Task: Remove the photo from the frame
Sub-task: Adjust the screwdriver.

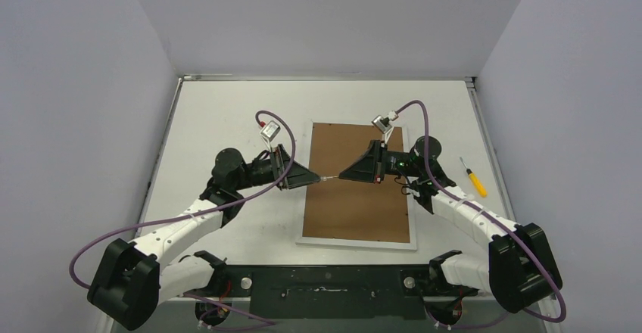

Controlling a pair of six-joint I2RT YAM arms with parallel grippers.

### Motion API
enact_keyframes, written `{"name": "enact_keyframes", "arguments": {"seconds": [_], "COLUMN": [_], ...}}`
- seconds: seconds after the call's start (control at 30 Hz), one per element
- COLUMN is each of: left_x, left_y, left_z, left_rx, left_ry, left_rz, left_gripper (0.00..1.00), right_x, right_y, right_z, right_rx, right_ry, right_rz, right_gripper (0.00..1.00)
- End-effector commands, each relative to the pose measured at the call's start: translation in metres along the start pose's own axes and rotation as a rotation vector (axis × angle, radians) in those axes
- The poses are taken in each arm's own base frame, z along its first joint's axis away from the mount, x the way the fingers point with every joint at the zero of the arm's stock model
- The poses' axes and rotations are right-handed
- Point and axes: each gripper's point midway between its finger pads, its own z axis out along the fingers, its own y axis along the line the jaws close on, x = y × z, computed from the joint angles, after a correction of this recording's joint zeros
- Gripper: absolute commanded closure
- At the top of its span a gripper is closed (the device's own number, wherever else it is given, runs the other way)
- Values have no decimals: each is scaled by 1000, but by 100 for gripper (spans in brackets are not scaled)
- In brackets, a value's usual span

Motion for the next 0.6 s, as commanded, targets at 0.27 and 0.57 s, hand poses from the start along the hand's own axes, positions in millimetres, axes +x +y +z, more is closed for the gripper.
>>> {"name": "enact_keyframes", "arguments": {"seconds": [0.27, 0.57], "left_x": [2, -7], "left_y": [11, 82], "left_z": [1, -34], "left_rx": [-40, -493], "left_ry": [32, -46], "left_rz": [26, 118], "left_gripper": [100, 100], "right_x": [-11, -29], "right_y": [0, -61], "right_z": [1, -46], "right_rx": [6, 492], "right_ry": [-22, -147], "right_rz": [-55, -152], "right_gripper": [72, 3]}}
